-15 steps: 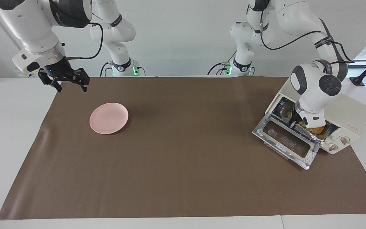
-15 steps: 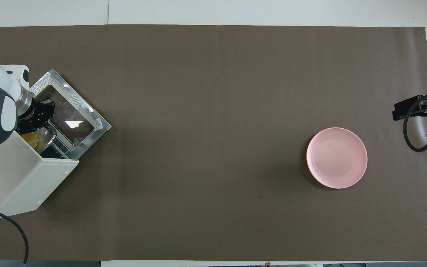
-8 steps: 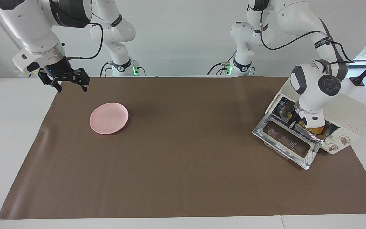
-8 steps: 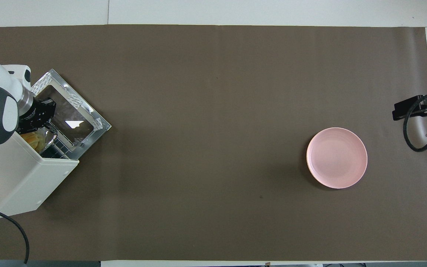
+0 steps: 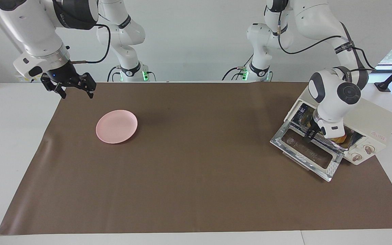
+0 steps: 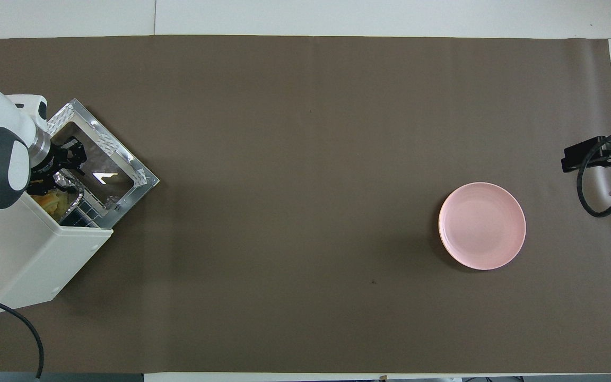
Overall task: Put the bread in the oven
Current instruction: 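Push the tray deeper into the oven with the left gripper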
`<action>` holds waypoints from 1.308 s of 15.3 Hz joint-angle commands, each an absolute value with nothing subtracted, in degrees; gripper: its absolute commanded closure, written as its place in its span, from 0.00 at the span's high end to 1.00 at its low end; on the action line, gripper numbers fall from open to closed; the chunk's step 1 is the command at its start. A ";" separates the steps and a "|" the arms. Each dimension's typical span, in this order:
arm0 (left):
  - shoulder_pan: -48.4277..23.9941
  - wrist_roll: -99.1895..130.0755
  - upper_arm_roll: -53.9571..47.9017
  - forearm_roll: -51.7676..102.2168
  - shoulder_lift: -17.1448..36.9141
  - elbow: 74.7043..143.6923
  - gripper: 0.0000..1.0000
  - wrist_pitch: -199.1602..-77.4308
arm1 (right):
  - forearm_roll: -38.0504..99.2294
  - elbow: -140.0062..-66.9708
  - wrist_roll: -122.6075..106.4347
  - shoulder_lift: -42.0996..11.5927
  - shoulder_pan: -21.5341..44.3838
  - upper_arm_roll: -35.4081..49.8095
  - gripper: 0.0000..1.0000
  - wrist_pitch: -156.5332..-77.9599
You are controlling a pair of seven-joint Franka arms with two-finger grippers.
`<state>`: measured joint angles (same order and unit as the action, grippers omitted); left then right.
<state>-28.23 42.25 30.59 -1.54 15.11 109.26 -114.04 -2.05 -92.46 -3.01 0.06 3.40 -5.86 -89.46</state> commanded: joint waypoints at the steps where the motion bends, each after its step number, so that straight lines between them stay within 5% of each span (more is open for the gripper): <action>1: -29.00 42.19 31.11 -3.08 12.74 109.07 1.00 -113.99 | -0.97 -92.90 -4.66 0.79 2.99 -5.89 1.00 -88.68; 12: -30.49 42.28 30.76 -3.08 14.14 106.44 1.00 -116.99 | -0.97 -92.90 -4.66 0.79 2.99 -5.89 1.00 -88.68; 16: -30.94 42.10 30.76 -2.99 17.31 95.92 1.00 -104.54 | -0.97 -92.90 -4.66 0.79 2.99 -5.89 1.00 -88.68; 20: -31.82 42.01 30.67 -2.81 16.70 92.64 1.00 -97.66 | -0.97 -92.90 -4.66 0.79 2.99 -5.89 1.00 -88.68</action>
